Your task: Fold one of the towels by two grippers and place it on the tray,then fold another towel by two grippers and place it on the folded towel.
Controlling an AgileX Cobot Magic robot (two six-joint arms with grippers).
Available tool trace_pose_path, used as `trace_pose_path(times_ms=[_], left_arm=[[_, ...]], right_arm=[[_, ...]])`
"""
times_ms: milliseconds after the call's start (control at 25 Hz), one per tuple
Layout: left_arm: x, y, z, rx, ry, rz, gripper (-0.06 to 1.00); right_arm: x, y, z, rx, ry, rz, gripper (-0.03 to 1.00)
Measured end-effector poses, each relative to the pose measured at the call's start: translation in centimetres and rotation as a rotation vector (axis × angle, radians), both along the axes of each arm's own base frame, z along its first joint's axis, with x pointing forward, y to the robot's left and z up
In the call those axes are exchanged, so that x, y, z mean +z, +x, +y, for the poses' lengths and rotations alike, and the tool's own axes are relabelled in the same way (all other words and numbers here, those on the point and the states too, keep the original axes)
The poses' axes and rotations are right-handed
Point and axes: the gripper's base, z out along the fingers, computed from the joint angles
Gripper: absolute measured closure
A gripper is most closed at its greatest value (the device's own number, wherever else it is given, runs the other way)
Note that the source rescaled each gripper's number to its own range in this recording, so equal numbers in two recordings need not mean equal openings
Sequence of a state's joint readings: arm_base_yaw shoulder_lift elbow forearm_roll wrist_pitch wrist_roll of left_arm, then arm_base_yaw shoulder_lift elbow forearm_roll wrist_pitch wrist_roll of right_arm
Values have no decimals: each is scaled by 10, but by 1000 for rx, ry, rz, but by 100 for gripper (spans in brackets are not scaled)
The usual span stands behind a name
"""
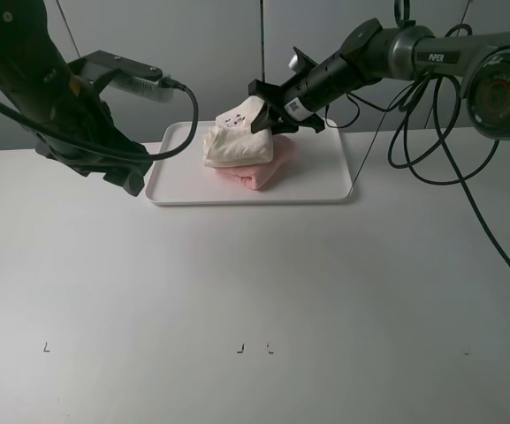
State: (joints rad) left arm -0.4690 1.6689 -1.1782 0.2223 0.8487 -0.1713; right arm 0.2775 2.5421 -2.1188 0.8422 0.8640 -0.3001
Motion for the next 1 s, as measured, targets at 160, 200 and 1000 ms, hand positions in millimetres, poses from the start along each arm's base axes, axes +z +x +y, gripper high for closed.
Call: trace_pose_path(times_ms=[160, 200, 1000], left_arm=[[1, 2, 0, -9, 4, -18, 3], [1, 2, 0, -9, 3, -19, 3], [103, -66, 65, 98, -84, -313, 3]], right_arm=[[0, -1, 0, 3, 1, 6, 3], [4, -1, 0, 4, -1, -1, 0], [154, -101, -77, 21, -406, -258, -3]])
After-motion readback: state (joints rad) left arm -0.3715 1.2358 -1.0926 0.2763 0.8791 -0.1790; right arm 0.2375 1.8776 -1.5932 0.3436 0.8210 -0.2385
